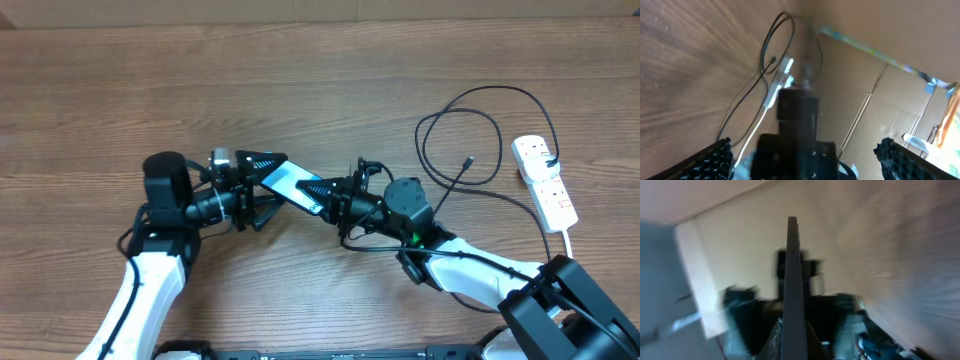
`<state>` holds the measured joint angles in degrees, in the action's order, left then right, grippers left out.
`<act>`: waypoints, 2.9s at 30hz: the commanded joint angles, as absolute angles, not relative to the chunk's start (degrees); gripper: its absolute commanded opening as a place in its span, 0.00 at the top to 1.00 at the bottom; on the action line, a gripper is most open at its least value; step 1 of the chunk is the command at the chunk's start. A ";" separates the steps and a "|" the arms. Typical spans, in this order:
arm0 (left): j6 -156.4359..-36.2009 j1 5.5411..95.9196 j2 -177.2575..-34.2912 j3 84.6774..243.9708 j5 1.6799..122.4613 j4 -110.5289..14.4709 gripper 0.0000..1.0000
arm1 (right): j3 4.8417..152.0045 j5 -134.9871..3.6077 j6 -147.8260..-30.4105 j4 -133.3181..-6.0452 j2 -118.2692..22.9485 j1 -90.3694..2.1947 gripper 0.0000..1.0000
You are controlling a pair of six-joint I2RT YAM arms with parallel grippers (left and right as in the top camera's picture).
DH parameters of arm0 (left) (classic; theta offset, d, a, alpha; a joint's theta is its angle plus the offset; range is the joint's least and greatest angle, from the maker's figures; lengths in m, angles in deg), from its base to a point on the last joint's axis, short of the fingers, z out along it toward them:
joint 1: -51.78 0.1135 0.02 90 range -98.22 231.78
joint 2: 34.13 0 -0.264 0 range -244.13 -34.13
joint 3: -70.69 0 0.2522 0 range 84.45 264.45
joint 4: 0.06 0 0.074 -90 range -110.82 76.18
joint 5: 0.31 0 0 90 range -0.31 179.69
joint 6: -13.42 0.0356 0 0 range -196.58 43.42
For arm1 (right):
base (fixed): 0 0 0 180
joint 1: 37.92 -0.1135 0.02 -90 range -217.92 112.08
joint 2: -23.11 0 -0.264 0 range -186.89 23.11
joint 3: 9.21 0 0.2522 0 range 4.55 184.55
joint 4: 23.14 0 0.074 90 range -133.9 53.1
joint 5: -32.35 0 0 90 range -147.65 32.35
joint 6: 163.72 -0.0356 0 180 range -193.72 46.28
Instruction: Plug charger to phone and switch on socket
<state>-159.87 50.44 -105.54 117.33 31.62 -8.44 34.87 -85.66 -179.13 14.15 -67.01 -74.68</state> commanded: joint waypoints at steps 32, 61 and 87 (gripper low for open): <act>-168.33 49.10 -108.08 117.00 37.61 -1.57 0.59 | 35.70 -82.09 -172.70 12.73 -66.42 -75.88 0.96; -167.85 46.44 -108.12 116.89 39.32 -1.59 0.95 | 35.70 -83.40 -179.43 12.71 -66.42 -75.90 0.95; -147.06 57.84 -127.53 117.24 0.67 15.74 0.96 | 40.99 -63.32 -124.18 -30.04 -52.57 -67.35 0.01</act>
<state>-148.46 56.93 -124.87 116.50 19.36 9.77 36.32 -69.07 -130.41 -20.38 -59.54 -70.02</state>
